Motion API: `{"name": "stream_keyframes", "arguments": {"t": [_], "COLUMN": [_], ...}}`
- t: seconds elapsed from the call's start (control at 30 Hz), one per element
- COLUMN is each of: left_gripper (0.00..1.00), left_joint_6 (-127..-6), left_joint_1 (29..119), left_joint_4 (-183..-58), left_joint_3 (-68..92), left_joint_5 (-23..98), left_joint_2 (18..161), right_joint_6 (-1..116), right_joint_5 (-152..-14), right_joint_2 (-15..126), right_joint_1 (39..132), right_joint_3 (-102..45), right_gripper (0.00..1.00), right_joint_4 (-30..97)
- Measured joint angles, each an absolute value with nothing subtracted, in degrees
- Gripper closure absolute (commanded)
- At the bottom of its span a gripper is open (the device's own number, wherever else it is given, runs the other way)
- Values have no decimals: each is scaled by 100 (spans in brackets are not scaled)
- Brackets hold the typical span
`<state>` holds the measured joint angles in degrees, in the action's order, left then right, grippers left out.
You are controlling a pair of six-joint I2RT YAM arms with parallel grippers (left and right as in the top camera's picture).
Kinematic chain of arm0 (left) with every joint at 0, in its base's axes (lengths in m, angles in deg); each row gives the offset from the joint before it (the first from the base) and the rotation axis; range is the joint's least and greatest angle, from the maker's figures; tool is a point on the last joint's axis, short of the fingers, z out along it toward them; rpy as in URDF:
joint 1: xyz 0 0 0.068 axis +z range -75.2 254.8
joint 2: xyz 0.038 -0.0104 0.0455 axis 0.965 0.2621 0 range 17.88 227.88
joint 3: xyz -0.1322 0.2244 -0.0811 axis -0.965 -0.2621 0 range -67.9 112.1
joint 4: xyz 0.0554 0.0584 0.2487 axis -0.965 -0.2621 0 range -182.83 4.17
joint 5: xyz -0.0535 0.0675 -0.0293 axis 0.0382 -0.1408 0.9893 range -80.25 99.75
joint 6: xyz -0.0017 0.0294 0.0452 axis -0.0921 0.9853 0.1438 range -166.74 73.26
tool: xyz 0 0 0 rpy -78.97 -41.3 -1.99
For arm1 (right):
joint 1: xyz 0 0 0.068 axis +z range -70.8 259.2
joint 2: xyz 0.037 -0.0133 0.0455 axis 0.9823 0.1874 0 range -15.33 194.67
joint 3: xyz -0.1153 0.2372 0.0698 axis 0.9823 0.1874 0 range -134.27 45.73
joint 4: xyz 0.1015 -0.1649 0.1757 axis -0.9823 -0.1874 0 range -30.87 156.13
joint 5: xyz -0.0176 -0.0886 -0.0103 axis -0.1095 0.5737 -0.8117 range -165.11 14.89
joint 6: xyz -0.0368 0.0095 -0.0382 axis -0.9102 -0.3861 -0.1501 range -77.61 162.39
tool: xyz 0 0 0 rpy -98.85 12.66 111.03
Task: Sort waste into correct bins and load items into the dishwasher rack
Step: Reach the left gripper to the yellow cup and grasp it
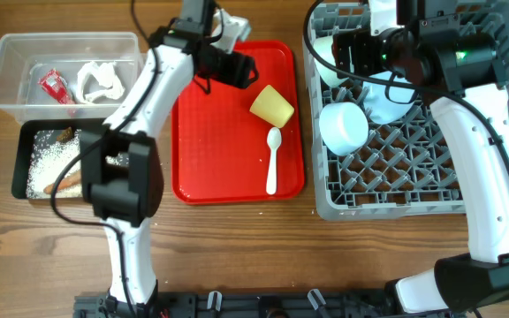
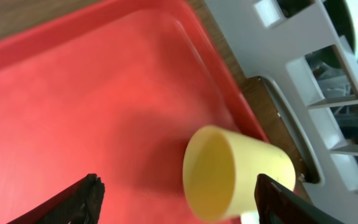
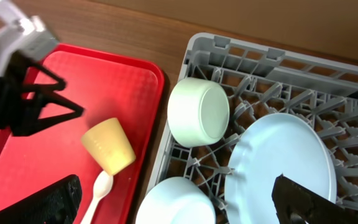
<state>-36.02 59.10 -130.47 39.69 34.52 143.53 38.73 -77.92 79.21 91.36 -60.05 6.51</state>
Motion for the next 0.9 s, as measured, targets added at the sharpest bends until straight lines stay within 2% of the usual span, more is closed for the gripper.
{"name": "stream_keyframes", "arguments": {"t": [0.13, 0.33, 0.37, 0.43, 0.5, 0.53, 0.8, 0.9], "left_gripper": [16, 28, 38, 81, 93, 96, 96, 96], "left_joint_6": [-3132, -2896, -2878, -2832, -2876, -2909, -3390, -3551], "left_joint_1": [5888, 5764, 5691, 5512, 5416, 5407, 5683, 5965], "left_joint_4": [-13113, -13414, -13524, -13664, -13707, -13709, -13799, -14295], "left_joint_3": [4083, 4109, 4109, 4109, 4109, 4109, 4140, 4146], "left_joint_5": [4314, 4991, 5028, 5083, 5124, 5188, 5352, 5774], "left_joint_2": [14541, 14936, 15000, 15111, 15133, 15133, 15133, 15127], "right_joint_6": [3873, 3938, 3977, 3982, 3982, 3982, 4004, 4023], "right_joint_5": [-7844, -7857, -7857, -7859, -7859, -7859, -8058, -8581], "right_joint_2": [7921, 7921, 7921, 7921, 7921, 7921, 7921, 7956], "right_joint_1": [9136, 9136, 9136, 9136, 9136, 9136, 9136, 9136], "right_joint_3": [-6005, -6005, -6005, -6005, -6005, -6005, -6005, -6005], "right_gripper": [0, 0, 0, 0, 0, 0, 0, 0], "right_joint_4": [590, 533, 520, 439, 400, 393, 402, 590]}}
